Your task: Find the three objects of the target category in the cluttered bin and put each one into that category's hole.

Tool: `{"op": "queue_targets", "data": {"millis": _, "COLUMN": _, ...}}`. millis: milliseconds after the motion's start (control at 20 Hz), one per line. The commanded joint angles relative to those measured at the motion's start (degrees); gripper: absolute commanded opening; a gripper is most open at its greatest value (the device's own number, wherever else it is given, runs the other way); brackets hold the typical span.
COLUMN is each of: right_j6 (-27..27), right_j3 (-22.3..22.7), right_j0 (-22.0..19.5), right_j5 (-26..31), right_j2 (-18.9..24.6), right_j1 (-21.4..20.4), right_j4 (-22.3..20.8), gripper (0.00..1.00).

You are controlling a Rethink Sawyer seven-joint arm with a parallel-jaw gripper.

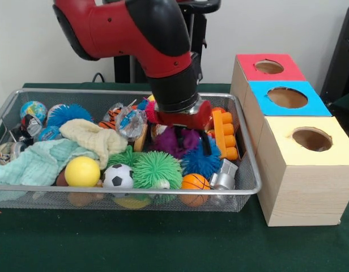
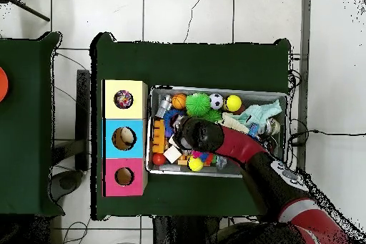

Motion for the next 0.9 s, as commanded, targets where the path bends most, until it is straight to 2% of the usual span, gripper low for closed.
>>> {"op": "queue_targets", "data": {"millis": 50, "right_j6": -0.1, "right_j3": 9.5, "right_j0": 5.3, "right_j5": 21.9, "right_j2": 9.8, "right_j1": 3.2, "right_j4": 3.6, "gripper": 1.00}}
{"op": "queue_targets", "data": {"millis": 200, "right_j6": 4.3, "right_j3": 8.6, "right_j0": 9.9, "right_j5": 26.2, "right_j2": 4.2, "right_j1": -0.2, "right_j4": 4.6, "gripper": 1.00}}
{"op": "queue_targets", "data": {"millis": 300, "right_j6": 5.2, "right_j3": 7.9, "right_j0": 11.8, "right_j5": 26.9, "right_j2": 1.8, "right_j1": -1.4, "right_j4": 4.2, "gripper": 1.00}}
{"op": "queue_targets", "data": {"millis": 650, "right_j6": 5.4, "right_j3": 7.4, "right_j0": 14.2, "right_j5": 21.0, "right_j2": -3.0, "right_j1": -3.7, "right_j4": 1.2, "gripper": 1.00}}
{"op": "queue_targets", "data": {"millis": 900, "right_j6": 4.7, "right_j3": 7.4, "right_j0": 15.6, "right_j5": 19.3, "right_j2": -5.2, "right_j1": -6.4, "right_j4": 0.6, "gripper": 1.00}}
